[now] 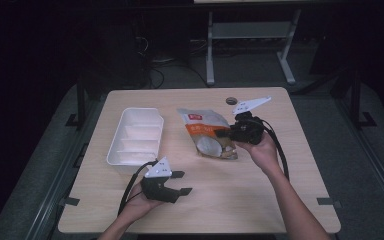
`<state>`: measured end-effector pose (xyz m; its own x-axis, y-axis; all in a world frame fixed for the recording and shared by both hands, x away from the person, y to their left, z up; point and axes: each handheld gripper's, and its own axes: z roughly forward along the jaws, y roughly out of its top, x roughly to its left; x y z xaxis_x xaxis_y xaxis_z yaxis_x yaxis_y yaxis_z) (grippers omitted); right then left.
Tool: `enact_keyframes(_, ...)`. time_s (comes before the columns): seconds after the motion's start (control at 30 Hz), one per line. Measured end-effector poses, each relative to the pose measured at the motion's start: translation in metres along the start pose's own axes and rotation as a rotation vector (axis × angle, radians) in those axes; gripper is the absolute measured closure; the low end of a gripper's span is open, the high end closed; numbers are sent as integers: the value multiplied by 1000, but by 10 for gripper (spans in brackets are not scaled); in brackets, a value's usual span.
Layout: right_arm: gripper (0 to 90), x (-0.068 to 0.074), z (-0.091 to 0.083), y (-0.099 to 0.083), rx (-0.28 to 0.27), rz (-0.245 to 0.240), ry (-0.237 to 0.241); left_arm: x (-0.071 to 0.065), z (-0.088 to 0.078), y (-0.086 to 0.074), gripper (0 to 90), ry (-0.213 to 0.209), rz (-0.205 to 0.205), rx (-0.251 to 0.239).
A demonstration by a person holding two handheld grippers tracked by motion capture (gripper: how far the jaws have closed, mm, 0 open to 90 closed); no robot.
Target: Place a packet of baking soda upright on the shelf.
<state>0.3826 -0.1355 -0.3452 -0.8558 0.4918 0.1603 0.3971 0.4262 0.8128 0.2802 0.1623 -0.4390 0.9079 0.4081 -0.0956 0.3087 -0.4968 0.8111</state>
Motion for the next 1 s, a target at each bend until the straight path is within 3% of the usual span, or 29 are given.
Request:
enact_keyframes(0.23,899,-1,10,15,-2,-13,10,0,1,-1,339,4,9,13)
enact_keyframes(0.6,899,-5,24,41,-15,-38,24,6,0,-4,324,-1,-21,5)
enact_keyframes(1.0,899,-7,42,67,-29,-53,45,3,5,-7,314,-9,-7,33)
